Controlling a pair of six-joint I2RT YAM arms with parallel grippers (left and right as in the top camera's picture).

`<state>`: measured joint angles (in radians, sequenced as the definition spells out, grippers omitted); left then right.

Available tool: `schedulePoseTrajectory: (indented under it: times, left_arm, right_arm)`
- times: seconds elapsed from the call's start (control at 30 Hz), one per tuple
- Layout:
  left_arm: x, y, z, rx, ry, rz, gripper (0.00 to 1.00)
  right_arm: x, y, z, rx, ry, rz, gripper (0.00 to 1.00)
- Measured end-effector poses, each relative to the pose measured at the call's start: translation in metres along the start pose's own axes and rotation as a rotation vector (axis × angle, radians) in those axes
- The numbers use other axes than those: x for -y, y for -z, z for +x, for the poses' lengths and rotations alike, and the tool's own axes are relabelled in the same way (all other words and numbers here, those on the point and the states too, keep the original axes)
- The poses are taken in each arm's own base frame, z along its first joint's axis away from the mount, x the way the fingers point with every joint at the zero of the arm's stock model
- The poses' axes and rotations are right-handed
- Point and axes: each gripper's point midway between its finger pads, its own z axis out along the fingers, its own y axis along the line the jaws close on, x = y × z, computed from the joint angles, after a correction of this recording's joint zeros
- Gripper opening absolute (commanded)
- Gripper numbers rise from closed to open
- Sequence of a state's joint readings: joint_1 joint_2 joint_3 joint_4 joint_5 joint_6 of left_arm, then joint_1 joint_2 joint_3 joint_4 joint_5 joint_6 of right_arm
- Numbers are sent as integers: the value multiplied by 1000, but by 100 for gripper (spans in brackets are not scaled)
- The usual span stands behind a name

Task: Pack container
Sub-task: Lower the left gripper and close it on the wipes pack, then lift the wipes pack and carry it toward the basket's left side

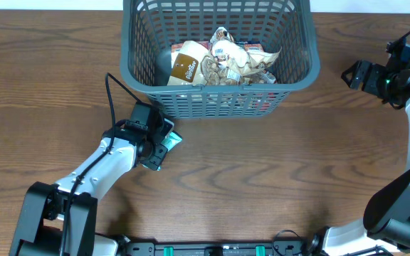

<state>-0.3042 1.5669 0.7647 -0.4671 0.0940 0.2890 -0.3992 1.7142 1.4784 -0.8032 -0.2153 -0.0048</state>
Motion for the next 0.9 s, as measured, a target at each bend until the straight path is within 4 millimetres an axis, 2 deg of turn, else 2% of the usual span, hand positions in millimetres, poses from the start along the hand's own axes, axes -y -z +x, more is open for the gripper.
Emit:
schedulePoseTrajectory:
  times: [0.23,0.9]
  left_arm:
    - [0,0,0,-1,60,1,6]
    - [2,4,6,-23,186,6,6]
  right_arm:
    - [0,0,0,0,0,0,99]
    - [0,0,0,0,0,0,99]
